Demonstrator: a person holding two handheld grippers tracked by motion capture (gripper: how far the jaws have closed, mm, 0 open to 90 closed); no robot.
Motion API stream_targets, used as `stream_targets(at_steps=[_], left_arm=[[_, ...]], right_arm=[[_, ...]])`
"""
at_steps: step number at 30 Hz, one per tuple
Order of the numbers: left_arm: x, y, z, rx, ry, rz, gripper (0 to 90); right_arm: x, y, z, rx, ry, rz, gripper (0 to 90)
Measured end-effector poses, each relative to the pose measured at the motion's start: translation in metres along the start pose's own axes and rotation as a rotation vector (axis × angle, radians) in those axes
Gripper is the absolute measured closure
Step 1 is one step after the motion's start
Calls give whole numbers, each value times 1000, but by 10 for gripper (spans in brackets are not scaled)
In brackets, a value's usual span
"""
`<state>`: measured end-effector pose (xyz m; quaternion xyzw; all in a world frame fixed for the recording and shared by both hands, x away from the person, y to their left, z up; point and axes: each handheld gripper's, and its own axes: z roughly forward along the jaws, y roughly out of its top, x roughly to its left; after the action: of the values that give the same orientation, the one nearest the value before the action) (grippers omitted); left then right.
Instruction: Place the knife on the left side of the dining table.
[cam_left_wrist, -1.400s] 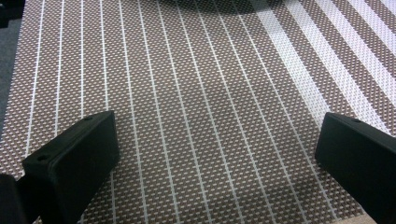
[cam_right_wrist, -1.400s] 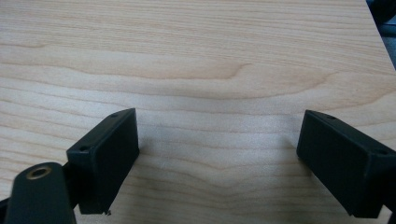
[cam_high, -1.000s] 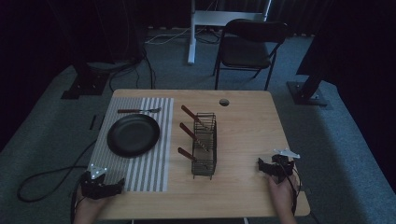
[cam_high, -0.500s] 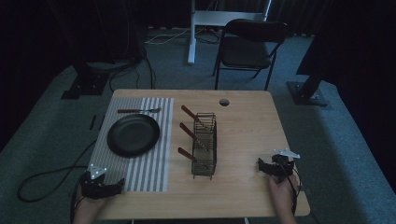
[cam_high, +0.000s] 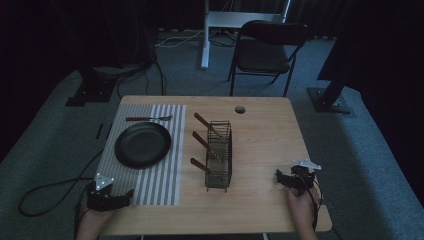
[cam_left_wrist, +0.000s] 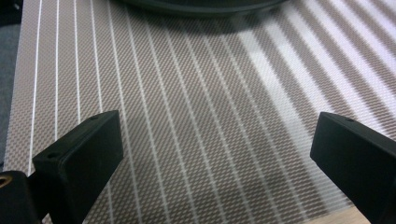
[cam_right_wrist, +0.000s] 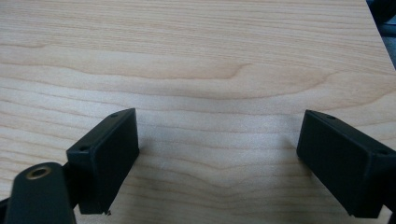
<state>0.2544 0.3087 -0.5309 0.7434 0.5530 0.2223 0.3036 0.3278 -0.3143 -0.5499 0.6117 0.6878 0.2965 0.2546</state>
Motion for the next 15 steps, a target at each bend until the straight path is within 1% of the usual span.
stream_targets(at_steps=[3,5,8,12,15], left_arm=[[-4,5,-1,-9,-23,13,32],[-6,9,-3,-23,-35,13,32],[-8,16,-4,-30,-87,-12,32],[-13,25,-5,-43,-101,-4,32],[-17,33,-5,-46,-110,16,32]], right_arm=[[0,0,0,0,0,0,119],[0,0,0,0,0,0,119],[0,0,0,0,0,0,119],[0,0,0,0,0,0,120],[0,0,0,0,0,0,119]])
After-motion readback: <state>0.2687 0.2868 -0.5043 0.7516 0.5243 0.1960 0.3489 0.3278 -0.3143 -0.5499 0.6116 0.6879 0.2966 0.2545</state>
